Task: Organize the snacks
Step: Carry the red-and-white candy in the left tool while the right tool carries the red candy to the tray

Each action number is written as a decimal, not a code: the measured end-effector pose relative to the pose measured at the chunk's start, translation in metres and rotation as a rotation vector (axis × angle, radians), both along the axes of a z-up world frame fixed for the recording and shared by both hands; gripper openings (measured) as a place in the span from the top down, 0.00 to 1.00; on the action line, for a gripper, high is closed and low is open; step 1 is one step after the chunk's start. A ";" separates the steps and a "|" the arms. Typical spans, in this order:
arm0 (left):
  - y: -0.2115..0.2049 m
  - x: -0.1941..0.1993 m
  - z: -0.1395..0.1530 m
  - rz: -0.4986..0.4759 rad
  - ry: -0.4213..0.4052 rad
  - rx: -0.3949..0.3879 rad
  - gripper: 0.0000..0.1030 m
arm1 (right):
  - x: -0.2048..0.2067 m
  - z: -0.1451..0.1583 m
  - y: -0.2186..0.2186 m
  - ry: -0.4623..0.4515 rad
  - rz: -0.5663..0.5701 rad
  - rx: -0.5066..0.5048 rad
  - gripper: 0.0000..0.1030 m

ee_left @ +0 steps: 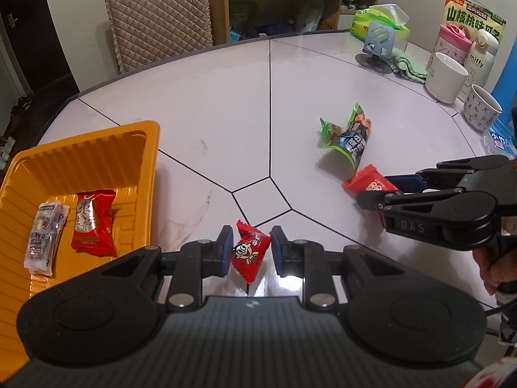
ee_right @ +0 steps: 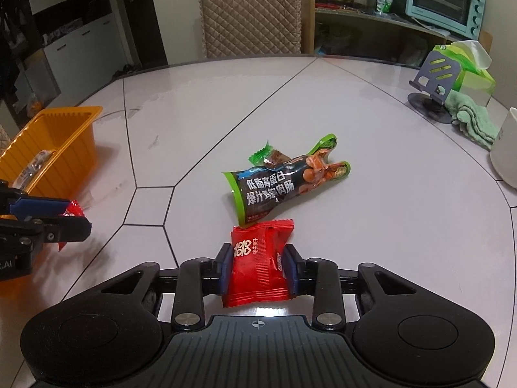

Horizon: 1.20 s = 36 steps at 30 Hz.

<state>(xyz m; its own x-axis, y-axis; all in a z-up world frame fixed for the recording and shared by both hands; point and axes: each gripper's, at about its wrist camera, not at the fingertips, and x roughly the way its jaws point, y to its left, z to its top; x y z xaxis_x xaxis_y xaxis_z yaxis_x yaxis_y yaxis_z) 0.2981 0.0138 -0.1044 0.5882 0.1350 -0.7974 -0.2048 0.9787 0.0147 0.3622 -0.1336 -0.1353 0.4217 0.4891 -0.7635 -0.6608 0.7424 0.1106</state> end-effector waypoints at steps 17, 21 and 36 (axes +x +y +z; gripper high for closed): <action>-0.012 -0.037 0.025 -0.034 -0.053 -0.073 0.77 | -0.051 0.040 -0.037 0.039 -0.085 0.135 0.74; -0.013 -0.054 0.037 -0.046 -0.074 -0.095 0.77 | -0.069 0.054 -0.045 0.050 -0.107 0.173 0.74; 0.020 -0.146 0.074 -0.009 -0.120 -0.128 0.77 | -0.166 0.102 -0.016 0.084 -0.030 0.274 0.74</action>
<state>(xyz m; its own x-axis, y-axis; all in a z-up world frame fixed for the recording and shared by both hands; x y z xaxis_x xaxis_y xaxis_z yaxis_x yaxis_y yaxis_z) 0.1526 0.0339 -0.0305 0.6809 0.0315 -0.7317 -0.1891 0.9728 -0.1341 0.1962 -0.1500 -0.0330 0.3798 0.6705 -0.6373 -0.6187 0.6963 0.3638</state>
